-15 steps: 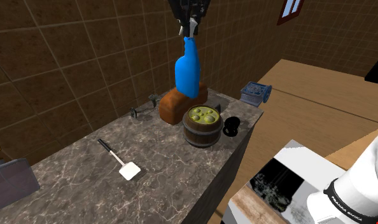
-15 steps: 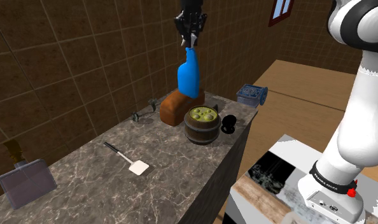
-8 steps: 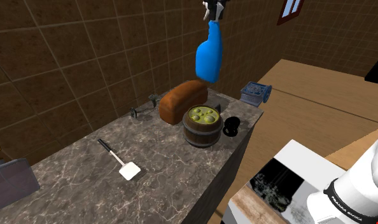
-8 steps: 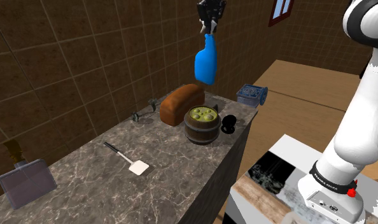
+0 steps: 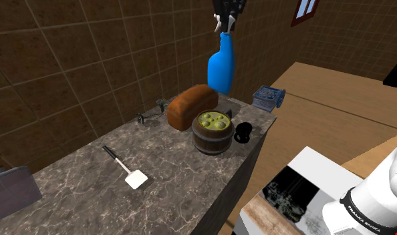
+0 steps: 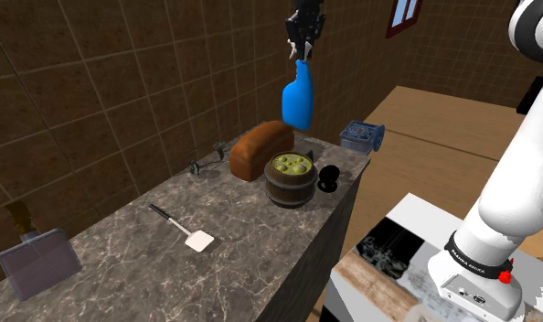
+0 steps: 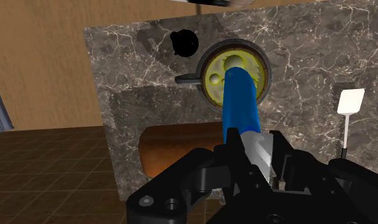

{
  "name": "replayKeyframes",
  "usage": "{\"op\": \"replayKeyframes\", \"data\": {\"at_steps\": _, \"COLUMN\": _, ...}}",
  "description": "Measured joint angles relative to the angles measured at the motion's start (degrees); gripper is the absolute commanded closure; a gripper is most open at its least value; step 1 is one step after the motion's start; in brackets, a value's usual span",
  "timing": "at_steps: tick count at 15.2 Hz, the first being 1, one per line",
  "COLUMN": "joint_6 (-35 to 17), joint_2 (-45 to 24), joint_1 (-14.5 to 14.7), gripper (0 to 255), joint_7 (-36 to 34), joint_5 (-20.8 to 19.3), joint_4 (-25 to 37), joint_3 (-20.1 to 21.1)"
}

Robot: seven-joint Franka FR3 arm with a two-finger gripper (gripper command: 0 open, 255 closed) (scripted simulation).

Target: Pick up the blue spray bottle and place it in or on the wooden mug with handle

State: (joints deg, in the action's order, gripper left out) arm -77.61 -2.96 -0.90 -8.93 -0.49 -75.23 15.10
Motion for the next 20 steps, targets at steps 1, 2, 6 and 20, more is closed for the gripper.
{"op": "replayKeyframes", "data": {"at_steps": 1, "joint_6": -1.04, "joint_2": 0.61, "joint_1": -0.07, "gripper": 255, "joint_7": 0.05, "joint_5": 0.16, "joint_4": -1.63, "joint_3": -0.04}}
{"op": "replayKeyframes", "data": {"at_steps": 2, "joint_6": -1.97, "joint_2": 0.98, "joint_1": -0.09, "gripper": 255, "joint_7": 0.07, "joint_5": 0.26, "joint_4": -2.91, "joint_3": -0.06}}
{"op": "replayKeyframes", "data": {"at_steps": 6, "joint_6": -5.7, "joint_2": 2.74, "joint_1": -0.34, "gripper": 255, "joint_7": 0.47, "joint_5": 0.72, "joint_4": -8.34, "joint_3": -0.27}}
{"op": "replayKeyframes", "data": {"at_steps": 20, "joint_6": -17.21, "joint_2": 5.97, "joint_1": -0.56, "gripper": 255, "joint_7": 1.09, "joint_5": 1.54, "joint_4": -22.98, "joint_3": -0.53}}
